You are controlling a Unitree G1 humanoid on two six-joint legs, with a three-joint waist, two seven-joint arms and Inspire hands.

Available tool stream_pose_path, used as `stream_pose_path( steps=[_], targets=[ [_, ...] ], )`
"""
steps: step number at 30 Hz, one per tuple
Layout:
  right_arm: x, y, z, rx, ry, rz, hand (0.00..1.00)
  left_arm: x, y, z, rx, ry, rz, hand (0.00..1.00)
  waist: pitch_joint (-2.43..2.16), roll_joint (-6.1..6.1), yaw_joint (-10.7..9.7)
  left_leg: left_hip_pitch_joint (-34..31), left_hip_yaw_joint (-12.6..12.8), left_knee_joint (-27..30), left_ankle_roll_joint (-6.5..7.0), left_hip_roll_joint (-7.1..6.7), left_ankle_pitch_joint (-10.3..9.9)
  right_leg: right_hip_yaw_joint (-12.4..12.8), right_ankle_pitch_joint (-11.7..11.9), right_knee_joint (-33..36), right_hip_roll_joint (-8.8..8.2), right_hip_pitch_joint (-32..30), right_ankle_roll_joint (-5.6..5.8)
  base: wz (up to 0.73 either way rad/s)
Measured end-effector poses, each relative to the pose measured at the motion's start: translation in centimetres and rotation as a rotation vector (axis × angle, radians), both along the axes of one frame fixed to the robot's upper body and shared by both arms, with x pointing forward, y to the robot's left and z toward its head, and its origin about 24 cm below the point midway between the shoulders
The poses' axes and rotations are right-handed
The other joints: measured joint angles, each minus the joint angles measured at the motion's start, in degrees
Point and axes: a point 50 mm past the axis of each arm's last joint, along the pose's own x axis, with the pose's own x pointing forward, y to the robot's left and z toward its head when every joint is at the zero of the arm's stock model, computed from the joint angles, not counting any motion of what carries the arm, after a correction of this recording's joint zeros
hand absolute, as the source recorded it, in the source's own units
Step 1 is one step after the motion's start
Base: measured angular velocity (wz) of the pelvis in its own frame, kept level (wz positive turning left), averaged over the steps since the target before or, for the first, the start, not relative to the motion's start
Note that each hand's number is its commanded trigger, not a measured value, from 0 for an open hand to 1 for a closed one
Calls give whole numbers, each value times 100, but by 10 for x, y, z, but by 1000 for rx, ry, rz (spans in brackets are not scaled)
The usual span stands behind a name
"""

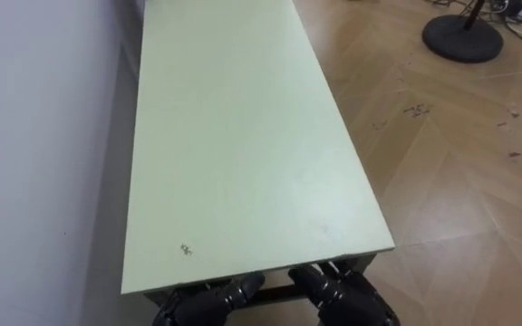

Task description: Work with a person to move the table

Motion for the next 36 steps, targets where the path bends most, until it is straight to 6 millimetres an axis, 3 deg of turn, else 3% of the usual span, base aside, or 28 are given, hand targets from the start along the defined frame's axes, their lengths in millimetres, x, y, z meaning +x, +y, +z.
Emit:
stream_pose_path(
  steps=[9, 14, 19, 24, 26, 28, 31, 36],
  targets=[
    [6, 0, -1, -132, -48, 175, 0, -5, 10, -16, 206, 46, -122, 0, -13, -92, 3, 15, -13, 37, -1, 1, -1, -20, 19, -39, 6, 33, -5, 0],
    [-11, -12, -28, -306, 110, 251, 0, -17, 20, -32, 352, 129, -156, 0, -23, -97, 53, 143, -21, -22, -6, 0, -24, -20, 74, -188, 19, 223, 8, -1],
    [-43, -34, -55, -450, 339, 233, 0, -42, 42, -54, 533, 292, -153, 0, -28, -117, 158, 140, -20, -26, -7, 3, -23, -36, 75, -194, 21, 215, 8, 0],
    [-54, -48, -63, -524, 438, 170, 0, -60, 62, -65, 683, 404, -90, 0, -33, -128, 155, 198, -84, -31, -11, -13, -28, -82, 75, -209, 24, 310, 8, 5],
    [-68, -54, -69, -554, 521, 143, 0, -65, 67, -69, 733, 435, -71, 0, -47, -139, 158, 245, -116, -43, -11, -23, -28, -109, 77, -269, 22, 388, 12, 8],
    [-76, -59, -72, -566, 570, 113, 0, -67, 68, -72, 757, 454, -62, 0, -74, -139, 164, 255, -131, -48, -15, -23, -30, -112, 77, -287, 30, 411, 13, 2],
    [-92, -64, -75, -589, 644, 95, 0, -73, 69, -74, 785, 487, -40, 0, -65, -159, 166, 348, -118, -103, -30, -14, -35, -119, 77, -288, 43, 468, 13, -4],
    [-95, -62, -76, -580, 668, 86, 0, -77, 71, -75, 832, 510, -20, 0, -87, -169, 215, 380, -139, -101, -49, -13, -48, -146, 77, -290, 61, 506, 13, 1]
  ],
)
